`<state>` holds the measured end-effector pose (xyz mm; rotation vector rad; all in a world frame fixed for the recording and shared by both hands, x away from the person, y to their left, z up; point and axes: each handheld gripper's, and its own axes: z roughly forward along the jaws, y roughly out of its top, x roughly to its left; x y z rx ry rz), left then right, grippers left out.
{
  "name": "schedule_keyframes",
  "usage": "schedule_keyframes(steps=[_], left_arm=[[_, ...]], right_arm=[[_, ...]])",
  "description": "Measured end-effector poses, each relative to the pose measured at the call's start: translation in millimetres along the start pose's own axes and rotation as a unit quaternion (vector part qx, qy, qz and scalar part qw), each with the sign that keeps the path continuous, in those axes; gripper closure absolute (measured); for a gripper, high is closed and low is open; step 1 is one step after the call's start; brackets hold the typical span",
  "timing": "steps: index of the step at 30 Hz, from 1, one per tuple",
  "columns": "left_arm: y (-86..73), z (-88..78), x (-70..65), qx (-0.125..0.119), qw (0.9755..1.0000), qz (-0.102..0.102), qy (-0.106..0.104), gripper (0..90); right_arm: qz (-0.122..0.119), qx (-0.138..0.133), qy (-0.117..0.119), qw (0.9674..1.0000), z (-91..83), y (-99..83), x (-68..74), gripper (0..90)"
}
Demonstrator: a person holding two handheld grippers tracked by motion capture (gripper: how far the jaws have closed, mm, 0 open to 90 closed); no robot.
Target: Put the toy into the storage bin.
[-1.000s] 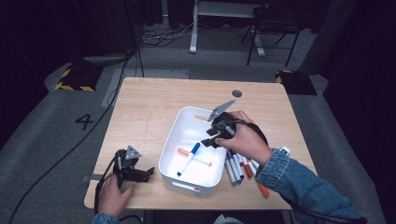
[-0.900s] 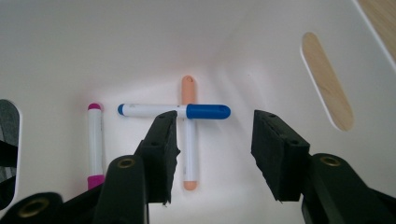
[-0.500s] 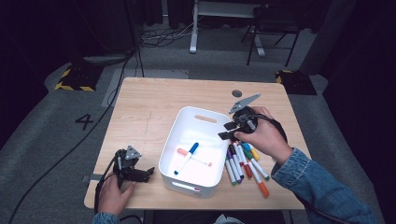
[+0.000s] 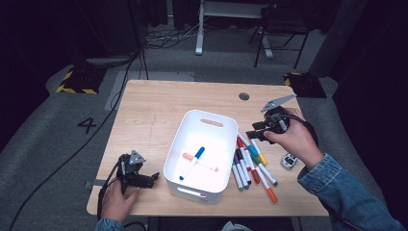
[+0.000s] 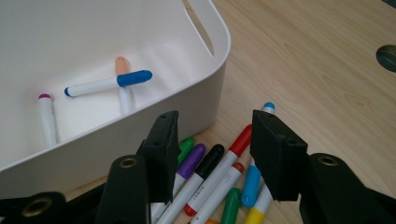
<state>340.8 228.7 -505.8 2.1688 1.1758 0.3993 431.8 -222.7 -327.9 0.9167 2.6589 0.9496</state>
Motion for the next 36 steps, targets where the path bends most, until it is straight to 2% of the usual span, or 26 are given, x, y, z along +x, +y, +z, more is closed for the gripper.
schedule_keyframes(steps=[3, 7, 14, 15, 19, 20, 27, 36], left_arm=[[0.0, 0.0, 0.0, 0.000, 1.0000, 0.000, 0.000, 0.0], [0.0, -0.1, 0.0, 0.001, 1.0000, 0.000, -0.001, 0.0], [0.1, -0.2, 0.1, 0.001, 1.0000, 0.000, -0.001, 0.0], [0.0, 0.0, 0.0, 0.000, 1.0000, 0.000, 0.000, 0.0], [0.0, 0.0, 0.0, 0.000, 1.0000, 0.000, 0.000, 0.0], [0.0, 0.0, 0.0, 0.000, 1.0000, 0.000, 0.000, 0.0], [0.0, -0.1, 0.1, 0.000, 1.0000, 0.000, 0.000, 0.0], [-0.1, 0.0, -0.2, 0.000, 1.0000, 0.000, -0.001, 0.0]], right_arm=[[0.012, -0.002, -0.003, 0.9999, -3.3, -6.1, -6.8, 53.9], [0.022, 0.009, -0.011, 0.9997, -2.9, -15.5, -13.5, 55.0], [0.046, 0.023, -0.015, 0.9986, 8.8, -30.8, -26.9, 58.1], [0.053, 0.029, -0.018, 0.9980, 14.4, -34.9, -31.1, 58.8], [0.050, 0.035, -0.024, 0.9978, 24.3, -41.0, -37.0, 59.4], [0.055, 0.040, -0.023, 0.9974, 32.6, -45.0, -39.9, 60.0], [0.067, 0.057, -0.029, 0.9957, 53.6, -54.4, -49.5, 61.1], [0.083, 0.088, -0.038, 0.9919, 82.4, -68.6, -62.3, 62.8]])
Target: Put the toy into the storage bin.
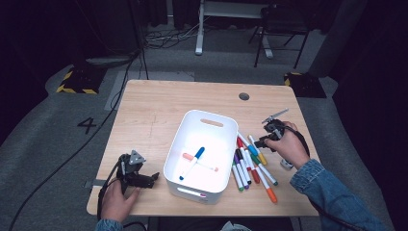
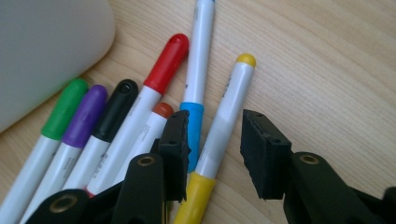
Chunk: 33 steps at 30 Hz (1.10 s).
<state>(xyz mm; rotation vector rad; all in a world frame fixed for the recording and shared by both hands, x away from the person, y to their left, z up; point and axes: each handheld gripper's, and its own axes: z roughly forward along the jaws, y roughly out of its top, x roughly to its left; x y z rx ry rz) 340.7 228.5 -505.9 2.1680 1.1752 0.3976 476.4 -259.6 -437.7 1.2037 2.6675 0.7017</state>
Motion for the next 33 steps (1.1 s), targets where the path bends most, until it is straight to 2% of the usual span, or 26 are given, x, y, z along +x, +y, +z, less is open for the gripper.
schedule_keyframes(steps=[15, 18, 21, 25, 33], left_arm=[[0.0, -0.1, 0.1, 0.000, 1.0000, 0.001, 0.000, 0.0], [0.0, 0.0, -0.1, 0.000, 1.0000, 0.000, 0.000, 0.0], [0.0, 0.0, 0.1, 0.000, 1.0000, 0.000, 0.001, 0.0], [0.0, 0.0, 0.0, 0.000, 1.0000, 0.000, 0.000, 0.0], [0.0, 0.0, 0.0, 0.000, 1.0000, 0.000, 0.000, 0.0]], right_arm=[[0.027, 0.026, 0.000, 0.9993, 23.8, -5.6, -11.1, 64.7], [0.025, 0.036, -0.005, 0.9990, 26.6, -7.1, -13.0, 67.3], [0.026, 0.038, -0.020, 0.9987, 27.8, -6.0, -12.4, 71.7], [0.016, 0.046, -0.043, 0.9979, 28.7, -4.1, -8.6, 76.7], [0.024, 0.045, -0.047, 0.9976, 28.6, -4.2, -7.9, 76.9]])
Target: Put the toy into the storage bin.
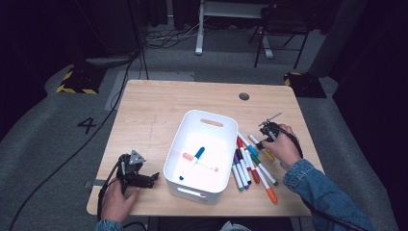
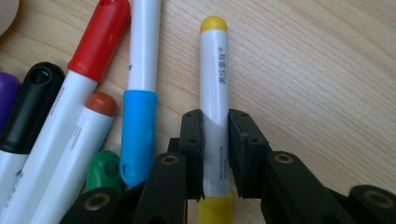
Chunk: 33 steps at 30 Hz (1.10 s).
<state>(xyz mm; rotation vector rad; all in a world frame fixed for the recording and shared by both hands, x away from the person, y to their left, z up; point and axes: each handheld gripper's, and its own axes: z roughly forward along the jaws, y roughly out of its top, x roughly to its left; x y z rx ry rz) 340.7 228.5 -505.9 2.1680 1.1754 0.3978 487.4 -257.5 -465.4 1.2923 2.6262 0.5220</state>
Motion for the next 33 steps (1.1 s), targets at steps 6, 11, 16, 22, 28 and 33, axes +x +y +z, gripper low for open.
schedule_keyframes(steps=[6, 11, 16, 22, 28, 33], left_arm=[[0.0, 0.0, 0.1, 0.000, 1.0000, 0.000, 0.000, 0.0], [0.0, 0.0, 0.1, 0.000, 1.0000, 0.000, 0.000, 0.0], [0.1, -0.1, 0.2, 0.001, 1.0000, 0.001, 0.000, 0.0], [0.0, 0.0, 0.1, 0.000, 1.0000, 0.000, 0.000, 0.0], [0.0, 0.0, 0.0, 0.000, 1.0000, 0.000, 0.000, 0.0], [0.1, -0.1, 0.1, 0.000, 1.0000, 0.000, 0.001, 0.0]], right_arm=[[0.011, -0.006, 0.017, 0.9998, -2.1, -1.3, -2.7, 77.0], [0.009, -0.022, 0.026, 0.9994, -13.1, 0.0, -3.7, 77.0], [0.003, -0.038, 0.035, 0.9987, -28.6, 2.6, -0.1, 77.0], [-0.007, -0.059, 0.045, 0.9972, -49.9, 7.0, 4.2, 77.0], [-0.021, -0.077, 0.053, 0.9954, -71.5, 10.8, 10.4, 77.0], [-0.037, -0.092, 0.064, 0.9930, -91.1, 13.9, 19.5, 77.0]])
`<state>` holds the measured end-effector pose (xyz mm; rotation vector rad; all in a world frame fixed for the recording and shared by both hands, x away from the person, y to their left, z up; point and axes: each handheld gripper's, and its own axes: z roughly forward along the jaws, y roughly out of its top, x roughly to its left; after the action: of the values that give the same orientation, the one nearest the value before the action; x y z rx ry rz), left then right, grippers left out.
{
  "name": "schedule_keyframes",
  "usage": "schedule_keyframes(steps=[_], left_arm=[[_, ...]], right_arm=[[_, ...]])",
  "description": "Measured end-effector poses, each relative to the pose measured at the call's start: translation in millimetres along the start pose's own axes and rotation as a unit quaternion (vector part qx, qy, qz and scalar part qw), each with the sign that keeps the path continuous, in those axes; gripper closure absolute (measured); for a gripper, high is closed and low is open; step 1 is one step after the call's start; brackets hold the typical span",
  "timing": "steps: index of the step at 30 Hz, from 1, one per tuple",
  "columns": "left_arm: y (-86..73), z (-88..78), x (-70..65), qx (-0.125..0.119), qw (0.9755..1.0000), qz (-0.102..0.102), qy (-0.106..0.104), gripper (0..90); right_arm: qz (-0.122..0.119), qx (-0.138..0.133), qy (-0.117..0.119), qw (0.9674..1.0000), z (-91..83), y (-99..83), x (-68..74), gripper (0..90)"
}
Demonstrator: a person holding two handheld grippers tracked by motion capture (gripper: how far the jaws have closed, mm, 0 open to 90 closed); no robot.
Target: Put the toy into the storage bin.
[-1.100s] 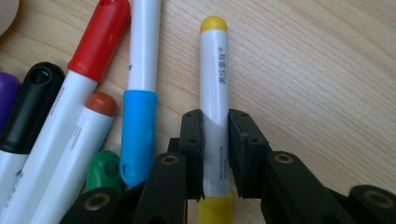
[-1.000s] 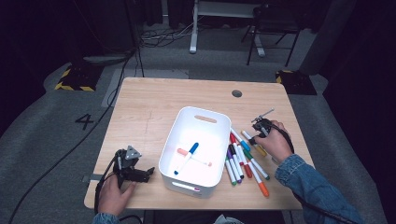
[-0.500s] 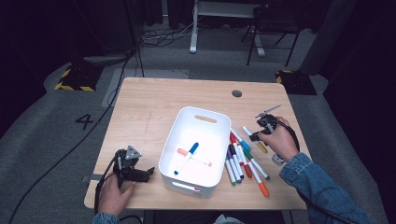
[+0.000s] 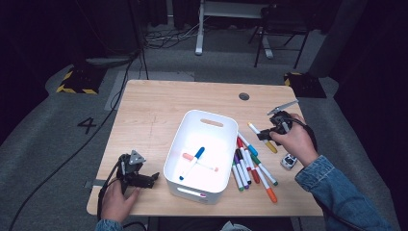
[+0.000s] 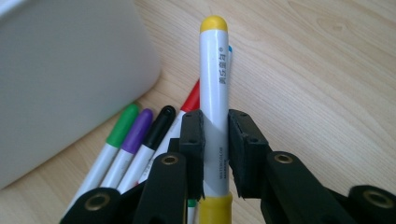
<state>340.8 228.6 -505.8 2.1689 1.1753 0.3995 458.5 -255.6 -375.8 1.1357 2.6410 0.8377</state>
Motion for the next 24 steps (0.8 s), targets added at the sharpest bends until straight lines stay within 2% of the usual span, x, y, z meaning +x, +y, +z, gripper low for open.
schedule_keyframes(steps=[3, 12, 24], left_arm=[[0.0, 0.1, -0.1, 0.000, 1.0000, 0.000, -0.001, 0.0], [-0.1, 0.1, -0.1, 0.000, 1.0000, 0.000, -0.001, 0.0], [0.0, 0.1, -0.1, 0.000, 1.0000, 0.000, -0.001, 0.0]], right_arm=[[-0.003, -0.004, 0.002, 1.0000, -5.2, 2.2, 3.6, 77.0], [-0.015, -0.022, 0.033, 0.9991, -24.4, 15.9, 20.3, 77.0], [-0.051, -0.031, 0.046, 0.9972, -37.3, 36.3, 48.1, 77.0]])
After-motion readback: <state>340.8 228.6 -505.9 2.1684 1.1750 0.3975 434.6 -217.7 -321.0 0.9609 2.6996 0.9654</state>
